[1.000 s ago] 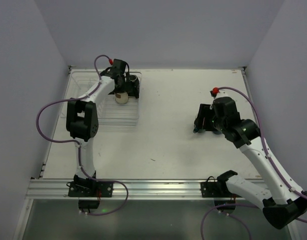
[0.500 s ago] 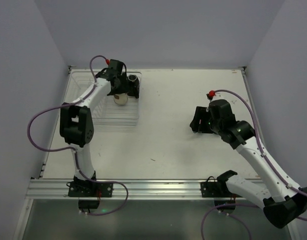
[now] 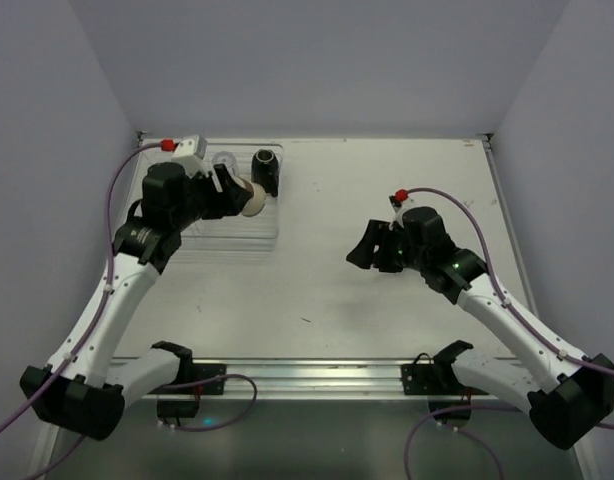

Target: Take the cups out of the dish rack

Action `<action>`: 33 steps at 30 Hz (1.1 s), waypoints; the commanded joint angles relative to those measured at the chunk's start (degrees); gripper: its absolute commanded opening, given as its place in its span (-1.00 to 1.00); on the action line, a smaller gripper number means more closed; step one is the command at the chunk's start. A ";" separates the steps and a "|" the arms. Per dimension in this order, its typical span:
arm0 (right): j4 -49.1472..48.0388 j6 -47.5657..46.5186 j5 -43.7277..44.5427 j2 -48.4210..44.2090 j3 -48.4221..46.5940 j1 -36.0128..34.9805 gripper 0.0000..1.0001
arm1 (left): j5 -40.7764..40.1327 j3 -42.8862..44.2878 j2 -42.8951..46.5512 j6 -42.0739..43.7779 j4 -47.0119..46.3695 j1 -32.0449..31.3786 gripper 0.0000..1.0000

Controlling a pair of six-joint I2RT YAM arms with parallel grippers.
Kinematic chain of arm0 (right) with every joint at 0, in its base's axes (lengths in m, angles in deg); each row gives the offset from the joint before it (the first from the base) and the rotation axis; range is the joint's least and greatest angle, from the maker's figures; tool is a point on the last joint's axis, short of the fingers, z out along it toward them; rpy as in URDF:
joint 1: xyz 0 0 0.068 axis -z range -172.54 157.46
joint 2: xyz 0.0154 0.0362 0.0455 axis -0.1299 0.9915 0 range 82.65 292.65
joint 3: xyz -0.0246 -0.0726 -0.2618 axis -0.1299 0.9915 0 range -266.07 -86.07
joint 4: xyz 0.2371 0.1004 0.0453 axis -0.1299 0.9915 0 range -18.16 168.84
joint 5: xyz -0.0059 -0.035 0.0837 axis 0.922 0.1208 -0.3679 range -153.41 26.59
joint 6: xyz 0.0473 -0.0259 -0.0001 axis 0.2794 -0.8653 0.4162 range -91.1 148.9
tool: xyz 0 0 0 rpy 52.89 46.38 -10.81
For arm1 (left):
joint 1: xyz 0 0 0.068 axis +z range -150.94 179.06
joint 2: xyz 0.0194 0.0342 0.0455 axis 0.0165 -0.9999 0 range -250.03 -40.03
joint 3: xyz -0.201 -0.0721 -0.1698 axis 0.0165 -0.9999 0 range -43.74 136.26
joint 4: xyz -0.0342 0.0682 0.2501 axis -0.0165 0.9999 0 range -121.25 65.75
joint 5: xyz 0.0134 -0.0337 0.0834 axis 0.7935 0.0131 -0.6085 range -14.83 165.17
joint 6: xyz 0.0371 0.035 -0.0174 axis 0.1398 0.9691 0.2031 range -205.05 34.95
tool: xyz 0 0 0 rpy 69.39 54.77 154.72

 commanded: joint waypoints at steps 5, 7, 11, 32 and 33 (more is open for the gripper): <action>-18.93 8.67 -14.89 -3.04 8.19 -1.82 0.27 | 21.76 -22.53 18.32 -6.36 -14.49 -0.36 -1.00; -24.19 11.13 -18.32 -4.53 10.40 -3.22 0.27 | 24.39 -26.39 23.05 -6.98 -15.55 -0.36 -1.00; -34.75 16.58 -22.19 -6.73 16.72 -5.42 0.23 | 27.04 -31.14 30.19 -9.26 -15.55 -0.36 -1.00; -88.31 35.49 -18.42 7.58 22.89 -23.27 0.09 | 35.04 -42.05 51.91 -21.92 -13.18 -0.80 -1.00; -87.61 34.79 -18.34 7.85 22.37 -23.27 0.09 | 35.04 -41.88 51.91 -21.93 -13.26 -0.80 -1.00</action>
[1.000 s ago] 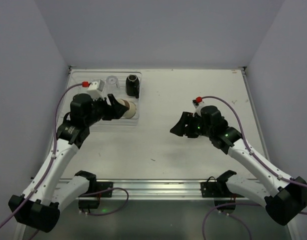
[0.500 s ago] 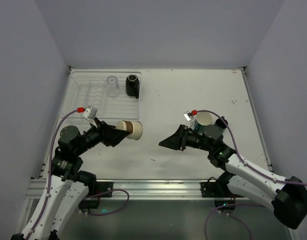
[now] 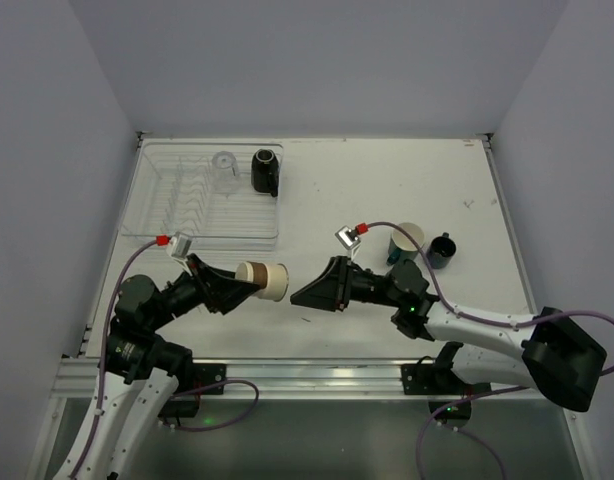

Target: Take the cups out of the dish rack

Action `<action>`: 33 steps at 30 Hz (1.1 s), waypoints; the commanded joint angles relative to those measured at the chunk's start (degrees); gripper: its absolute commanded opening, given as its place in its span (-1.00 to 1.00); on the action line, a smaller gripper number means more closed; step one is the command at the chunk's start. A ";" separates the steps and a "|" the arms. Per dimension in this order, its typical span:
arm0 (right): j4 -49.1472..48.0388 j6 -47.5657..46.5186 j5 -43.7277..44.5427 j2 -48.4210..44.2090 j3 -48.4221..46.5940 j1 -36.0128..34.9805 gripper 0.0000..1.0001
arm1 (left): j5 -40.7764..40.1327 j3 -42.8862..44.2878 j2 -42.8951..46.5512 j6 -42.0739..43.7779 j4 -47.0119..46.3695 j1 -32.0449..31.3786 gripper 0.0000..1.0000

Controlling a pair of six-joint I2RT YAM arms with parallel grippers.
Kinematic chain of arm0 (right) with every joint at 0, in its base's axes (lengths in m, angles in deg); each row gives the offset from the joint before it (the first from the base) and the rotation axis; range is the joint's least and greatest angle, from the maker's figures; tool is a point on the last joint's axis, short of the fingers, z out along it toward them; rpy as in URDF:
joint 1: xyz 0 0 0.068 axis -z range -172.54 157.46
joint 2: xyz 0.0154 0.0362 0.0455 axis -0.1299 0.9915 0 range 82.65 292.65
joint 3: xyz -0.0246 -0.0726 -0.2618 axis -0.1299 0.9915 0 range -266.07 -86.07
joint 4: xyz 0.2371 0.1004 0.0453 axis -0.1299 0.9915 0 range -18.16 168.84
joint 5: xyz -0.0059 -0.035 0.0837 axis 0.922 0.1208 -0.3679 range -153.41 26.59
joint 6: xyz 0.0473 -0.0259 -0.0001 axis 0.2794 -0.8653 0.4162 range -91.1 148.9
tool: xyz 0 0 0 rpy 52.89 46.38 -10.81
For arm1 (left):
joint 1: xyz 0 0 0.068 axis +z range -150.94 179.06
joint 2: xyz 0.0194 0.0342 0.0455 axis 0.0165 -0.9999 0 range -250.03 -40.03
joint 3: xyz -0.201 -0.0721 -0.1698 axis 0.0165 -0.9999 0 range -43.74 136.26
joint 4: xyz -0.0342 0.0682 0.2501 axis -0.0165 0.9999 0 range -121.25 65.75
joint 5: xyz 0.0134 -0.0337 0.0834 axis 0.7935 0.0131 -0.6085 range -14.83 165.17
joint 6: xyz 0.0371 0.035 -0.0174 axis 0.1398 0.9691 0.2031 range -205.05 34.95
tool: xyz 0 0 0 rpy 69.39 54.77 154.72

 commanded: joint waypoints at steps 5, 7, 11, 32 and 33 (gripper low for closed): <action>3.20 -6.01 3.74 1.71 -8.62 -0.32 0.08 | 3.68 1.76 -0.24 -3.50 -2.21 -0.54 -1.00; 5.14 -6.98 4.36 1.45 -9.16 -0.32 0.07 | 3.59 1.93 -0.59 -3.50 -2.47 -0.80 -1.00; 6.11 -7.42 5.50 -0.57 -7.14 -0.32 0.07 | 4.21 2.90 -1.12 -3.59 -3.09 -0.80 -1.00; 11.91 -10.06 8.93 -6.89 -2.05 0.30 0.09 | 4.56 6.42 -3.58 -3.85 -3.44 -0.89 -1.00; 12.44 -10.24 9.10 -7.51 -1.78 0.30 0.09 | 4.56 6.42 -3.58 -3.85 -3.53 -0.89 -1.00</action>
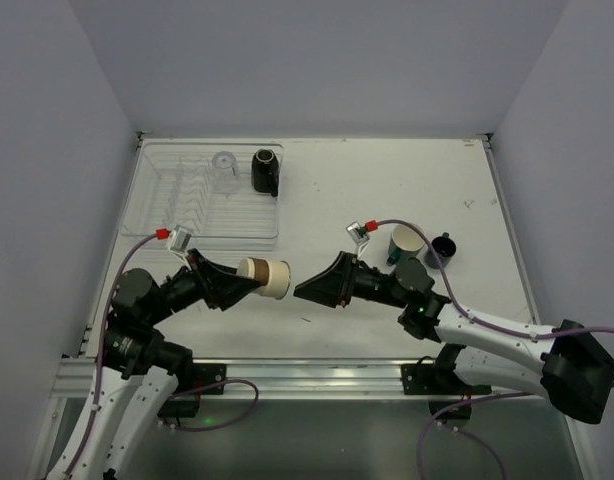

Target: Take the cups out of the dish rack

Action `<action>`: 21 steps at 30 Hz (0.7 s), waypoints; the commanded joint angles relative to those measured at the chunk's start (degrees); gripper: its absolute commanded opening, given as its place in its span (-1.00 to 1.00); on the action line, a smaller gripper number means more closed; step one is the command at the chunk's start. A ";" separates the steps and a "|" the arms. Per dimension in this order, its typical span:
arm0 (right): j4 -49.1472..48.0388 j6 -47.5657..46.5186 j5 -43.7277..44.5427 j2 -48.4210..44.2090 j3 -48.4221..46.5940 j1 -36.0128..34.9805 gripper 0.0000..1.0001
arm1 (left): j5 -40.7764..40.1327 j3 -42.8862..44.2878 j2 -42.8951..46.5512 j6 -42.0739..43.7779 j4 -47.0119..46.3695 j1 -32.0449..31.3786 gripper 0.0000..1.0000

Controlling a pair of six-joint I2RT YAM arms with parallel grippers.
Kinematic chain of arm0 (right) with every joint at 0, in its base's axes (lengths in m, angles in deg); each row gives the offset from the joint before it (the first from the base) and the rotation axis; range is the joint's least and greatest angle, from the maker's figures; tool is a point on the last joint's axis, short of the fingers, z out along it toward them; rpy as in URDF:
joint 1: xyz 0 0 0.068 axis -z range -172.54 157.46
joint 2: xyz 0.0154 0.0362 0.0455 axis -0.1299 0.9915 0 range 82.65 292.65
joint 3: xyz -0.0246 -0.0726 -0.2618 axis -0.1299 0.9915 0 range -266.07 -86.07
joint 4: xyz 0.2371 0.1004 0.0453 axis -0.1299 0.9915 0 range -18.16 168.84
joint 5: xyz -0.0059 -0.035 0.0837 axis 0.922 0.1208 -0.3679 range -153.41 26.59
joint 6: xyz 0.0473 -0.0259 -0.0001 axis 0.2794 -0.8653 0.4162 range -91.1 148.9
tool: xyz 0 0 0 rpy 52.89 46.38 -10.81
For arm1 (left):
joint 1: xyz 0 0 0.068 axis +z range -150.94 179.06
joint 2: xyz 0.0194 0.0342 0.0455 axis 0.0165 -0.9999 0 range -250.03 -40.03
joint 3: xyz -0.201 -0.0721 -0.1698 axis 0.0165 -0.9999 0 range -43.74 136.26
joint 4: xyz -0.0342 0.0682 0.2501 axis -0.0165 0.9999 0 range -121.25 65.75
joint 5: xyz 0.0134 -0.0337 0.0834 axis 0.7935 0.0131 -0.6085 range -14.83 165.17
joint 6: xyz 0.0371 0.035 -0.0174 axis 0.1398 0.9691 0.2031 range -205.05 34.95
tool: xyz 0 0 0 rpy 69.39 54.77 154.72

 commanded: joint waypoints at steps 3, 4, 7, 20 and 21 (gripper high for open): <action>2.21 -3.40 2.66 -2.62 1.41 0.54 0.09 | 3.34 3.25 -0.22 -2.39 -3.16 -0.43 -1.00; 2.21 -3.66 2.57 -2.18 0.98 0.54 0.09 | 3.34 3.33 -0.30 -2.56 -3.33 -0.43 -1.00; 1.07 -5.24 1.96 0.71 -1.04 0.54 0.09 | 3.51 3.33 -0.48 -2.57 -3.42 -0.43 -1.00; -20.54 -2.44 -3.58 8.55 -2.89 0.63 0.06 | 3.51 2.72 -0.83 -2.04 -3.51 -0.43 -1.00; -20.03 -2.17 -3.67 8.20 -2.89 0.63 0.06 | 3.43 2.81 -0.92 -2.04 -3.60 -0.43 -1.00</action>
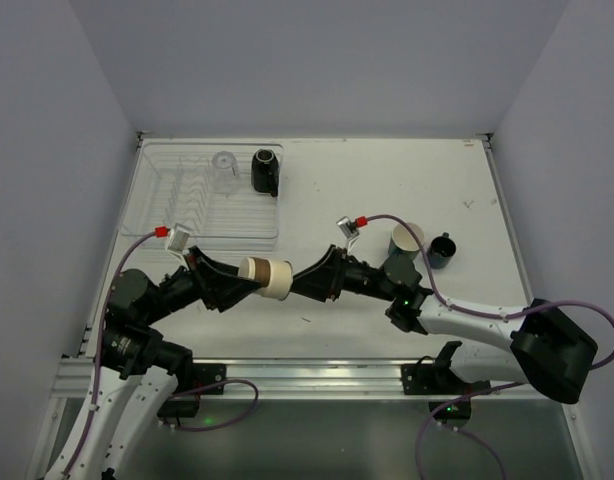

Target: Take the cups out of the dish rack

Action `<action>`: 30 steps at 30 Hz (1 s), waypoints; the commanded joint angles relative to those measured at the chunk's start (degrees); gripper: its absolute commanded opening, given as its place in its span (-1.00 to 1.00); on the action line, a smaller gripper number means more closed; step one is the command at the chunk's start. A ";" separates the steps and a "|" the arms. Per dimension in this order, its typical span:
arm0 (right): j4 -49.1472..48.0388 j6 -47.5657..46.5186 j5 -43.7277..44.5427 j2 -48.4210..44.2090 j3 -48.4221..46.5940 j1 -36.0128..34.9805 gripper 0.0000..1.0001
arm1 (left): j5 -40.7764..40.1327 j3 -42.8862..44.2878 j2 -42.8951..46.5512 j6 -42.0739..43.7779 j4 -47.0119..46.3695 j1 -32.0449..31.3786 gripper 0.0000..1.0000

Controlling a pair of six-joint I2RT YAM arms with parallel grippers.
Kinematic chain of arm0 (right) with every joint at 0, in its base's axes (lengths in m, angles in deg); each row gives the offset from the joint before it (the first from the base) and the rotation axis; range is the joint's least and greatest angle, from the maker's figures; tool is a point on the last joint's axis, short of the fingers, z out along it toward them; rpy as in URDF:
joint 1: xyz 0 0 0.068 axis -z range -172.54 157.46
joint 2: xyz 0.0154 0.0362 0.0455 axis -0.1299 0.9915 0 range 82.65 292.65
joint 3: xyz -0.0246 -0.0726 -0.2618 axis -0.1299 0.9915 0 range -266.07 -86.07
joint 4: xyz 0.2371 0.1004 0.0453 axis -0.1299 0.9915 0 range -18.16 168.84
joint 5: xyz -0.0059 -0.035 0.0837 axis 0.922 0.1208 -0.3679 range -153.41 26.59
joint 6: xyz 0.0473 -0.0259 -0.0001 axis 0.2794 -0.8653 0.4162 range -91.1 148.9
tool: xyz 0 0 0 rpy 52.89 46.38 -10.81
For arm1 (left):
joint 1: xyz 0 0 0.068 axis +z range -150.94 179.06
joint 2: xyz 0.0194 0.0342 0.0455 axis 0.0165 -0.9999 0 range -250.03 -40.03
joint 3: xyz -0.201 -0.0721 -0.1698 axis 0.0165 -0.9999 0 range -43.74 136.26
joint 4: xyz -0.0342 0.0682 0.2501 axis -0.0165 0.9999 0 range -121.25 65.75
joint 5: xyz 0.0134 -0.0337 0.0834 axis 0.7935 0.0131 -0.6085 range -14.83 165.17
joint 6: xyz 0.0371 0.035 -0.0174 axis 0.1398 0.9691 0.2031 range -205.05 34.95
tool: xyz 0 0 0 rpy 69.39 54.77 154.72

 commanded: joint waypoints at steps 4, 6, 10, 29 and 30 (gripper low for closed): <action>-9.05 1.00 -0.57 -4.38 0.50 -0.12 0.06 | 0.89 3.14 -1.36 -0.20 -0.84 -0.10 -1.00; -7.30 0.39 0.05 -5.88 1.91 -0.12 0.06 | 0.71 5.24 -1.89 0.41 -0.32 -0.10 -1.00; -5.79 -0.15 1.20 -9.66 6.22 1.37 0.05 | 0.45 7.97 -3.03 1.29 1.09 -0.10 -1.00; -13.87 -0.50 -9.17 -0.45 -6.16 1.64 0.02 | 1.33 6.66 -2.68 -0.20 -0.40 -0.10 -1.00; -15.35 -0.15 -9.52 0.43 -7.39 1.64 0.02 | 1.50 6.14 -2.68 -0.63 -1.01 -0.10 -1.00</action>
